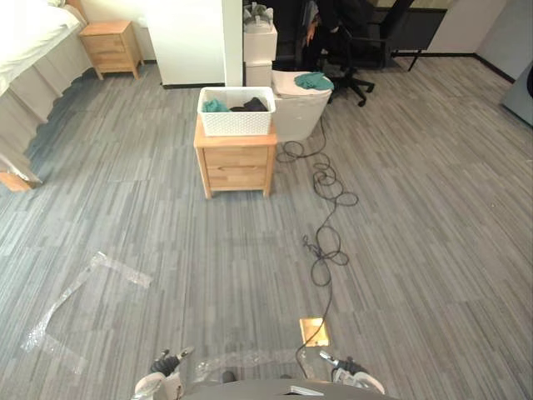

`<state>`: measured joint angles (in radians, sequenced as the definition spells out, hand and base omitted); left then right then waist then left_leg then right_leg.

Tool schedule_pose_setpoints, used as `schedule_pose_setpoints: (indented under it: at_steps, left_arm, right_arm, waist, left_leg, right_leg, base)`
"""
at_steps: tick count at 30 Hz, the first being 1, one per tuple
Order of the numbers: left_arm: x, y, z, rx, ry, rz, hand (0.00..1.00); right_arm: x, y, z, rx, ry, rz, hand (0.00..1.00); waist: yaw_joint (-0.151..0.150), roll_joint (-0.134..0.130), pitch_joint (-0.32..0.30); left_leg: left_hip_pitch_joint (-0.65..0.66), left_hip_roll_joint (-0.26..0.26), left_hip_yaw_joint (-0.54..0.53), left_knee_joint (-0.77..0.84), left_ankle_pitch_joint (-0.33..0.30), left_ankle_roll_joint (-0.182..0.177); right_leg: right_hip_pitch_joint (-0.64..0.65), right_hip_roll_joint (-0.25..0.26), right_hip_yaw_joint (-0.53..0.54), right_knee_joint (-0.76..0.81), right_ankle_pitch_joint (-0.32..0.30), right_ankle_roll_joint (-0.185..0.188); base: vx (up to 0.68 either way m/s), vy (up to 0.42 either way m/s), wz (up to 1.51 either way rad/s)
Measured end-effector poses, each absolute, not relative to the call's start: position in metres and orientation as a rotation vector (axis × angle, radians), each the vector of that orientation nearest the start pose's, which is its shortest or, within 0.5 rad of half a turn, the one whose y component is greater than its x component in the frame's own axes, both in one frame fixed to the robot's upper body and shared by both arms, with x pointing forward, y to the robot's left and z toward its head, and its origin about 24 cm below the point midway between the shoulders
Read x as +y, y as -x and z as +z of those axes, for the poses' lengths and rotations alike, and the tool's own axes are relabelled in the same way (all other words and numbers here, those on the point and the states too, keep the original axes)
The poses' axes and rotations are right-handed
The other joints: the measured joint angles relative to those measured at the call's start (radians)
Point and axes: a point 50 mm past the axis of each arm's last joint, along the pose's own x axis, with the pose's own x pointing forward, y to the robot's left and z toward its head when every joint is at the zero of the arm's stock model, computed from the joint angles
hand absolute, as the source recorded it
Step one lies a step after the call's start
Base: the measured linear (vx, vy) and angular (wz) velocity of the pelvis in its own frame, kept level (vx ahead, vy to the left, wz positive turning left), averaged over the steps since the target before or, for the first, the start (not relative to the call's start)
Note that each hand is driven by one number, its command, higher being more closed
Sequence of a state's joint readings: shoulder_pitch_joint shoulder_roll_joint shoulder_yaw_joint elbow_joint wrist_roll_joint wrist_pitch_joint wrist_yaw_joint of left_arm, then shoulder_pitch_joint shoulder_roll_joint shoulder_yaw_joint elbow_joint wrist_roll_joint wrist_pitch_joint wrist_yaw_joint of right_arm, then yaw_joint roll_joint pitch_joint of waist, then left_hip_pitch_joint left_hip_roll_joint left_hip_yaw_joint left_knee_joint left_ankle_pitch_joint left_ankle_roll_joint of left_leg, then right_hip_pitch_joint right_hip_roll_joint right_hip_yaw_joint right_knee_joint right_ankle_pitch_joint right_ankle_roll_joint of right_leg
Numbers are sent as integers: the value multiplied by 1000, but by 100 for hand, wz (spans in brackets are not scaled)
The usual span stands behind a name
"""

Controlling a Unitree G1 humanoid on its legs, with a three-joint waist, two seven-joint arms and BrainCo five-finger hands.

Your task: Pick up the laundry basket with both hands and put the clothes into the washing machine.

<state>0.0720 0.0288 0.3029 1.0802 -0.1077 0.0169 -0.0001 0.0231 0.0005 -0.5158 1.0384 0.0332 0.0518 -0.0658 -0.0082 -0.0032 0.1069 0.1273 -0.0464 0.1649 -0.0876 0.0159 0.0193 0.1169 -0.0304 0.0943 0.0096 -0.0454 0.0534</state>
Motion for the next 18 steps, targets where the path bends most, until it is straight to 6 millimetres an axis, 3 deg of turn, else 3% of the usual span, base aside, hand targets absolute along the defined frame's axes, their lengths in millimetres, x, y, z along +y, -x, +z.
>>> schedule_pose_setpoints:
  at_steps: [18]
  left_arm:
    - [197,-86,-165,1130,238,395,0]
  right_arm:
    - [-211,-98,-160,1091,-275,-547,0]
  waist:
    - [4,-6,12]
  left_leg:
    - [-1,-5,-14,0,2,4]
  right_leg:
    - [5,-5,-14,-3,-3,2]
  base:
    - [-3,-5,1]
